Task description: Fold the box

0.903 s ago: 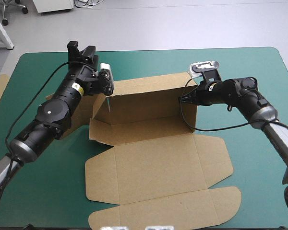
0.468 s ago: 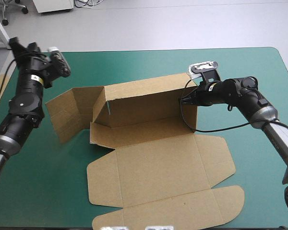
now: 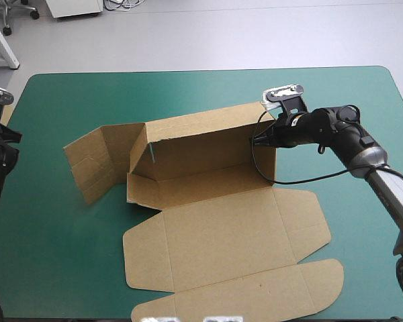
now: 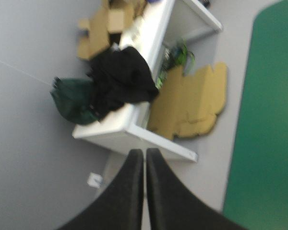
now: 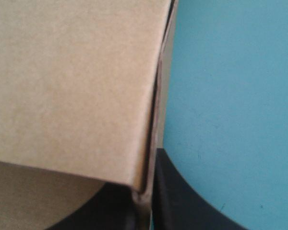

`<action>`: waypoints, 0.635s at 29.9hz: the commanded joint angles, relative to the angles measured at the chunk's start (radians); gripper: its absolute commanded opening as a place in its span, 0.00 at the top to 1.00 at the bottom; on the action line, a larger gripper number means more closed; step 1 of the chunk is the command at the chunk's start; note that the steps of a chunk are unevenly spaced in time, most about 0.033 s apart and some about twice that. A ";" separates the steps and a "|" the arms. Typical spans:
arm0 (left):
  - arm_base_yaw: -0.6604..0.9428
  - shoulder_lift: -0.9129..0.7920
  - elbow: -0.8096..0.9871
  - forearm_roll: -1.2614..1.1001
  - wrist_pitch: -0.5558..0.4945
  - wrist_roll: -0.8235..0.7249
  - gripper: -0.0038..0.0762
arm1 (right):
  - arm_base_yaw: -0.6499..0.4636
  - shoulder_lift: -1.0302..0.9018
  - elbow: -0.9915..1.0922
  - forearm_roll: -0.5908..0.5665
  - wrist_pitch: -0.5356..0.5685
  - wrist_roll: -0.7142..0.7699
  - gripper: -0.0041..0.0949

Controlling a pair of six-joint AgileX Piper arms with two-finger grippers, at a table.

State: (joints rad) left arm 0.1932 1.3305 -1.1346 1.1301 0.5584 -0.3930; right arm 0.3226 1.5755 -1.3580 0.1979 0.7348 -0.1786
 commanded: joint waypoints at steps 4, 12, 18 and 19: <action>0.117 0.033 -0.033 -0.621 -0.011 0.197 0.94 | -0.002 -0.011 -0.028 -0.005 0.079 -0.014 0.97; 0.190 0.136 -0.033 -1.169 0.159 0.556 0.94 | -0.028 -0.009 -0.132 -0.017 0.121 0.007 0.97; 0.216 0.163 -0.033 -1.297 0.174 0.641 0.96 | -0.111 -0.009 -0.216 0.014 0.190 0.010 0.97; 0.216 0.163 -0.033 -1.297 0.171 0.641 0.96 | -0.116 -0.009 -0.229 0.014 0.201 0.010 0.97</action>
State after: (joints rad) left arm 0.4053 1.5269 -1.1346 -0.1263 0.7621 0.2270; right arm 0.2347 1.6091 -1.5140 0.1883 0.9463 -0.1674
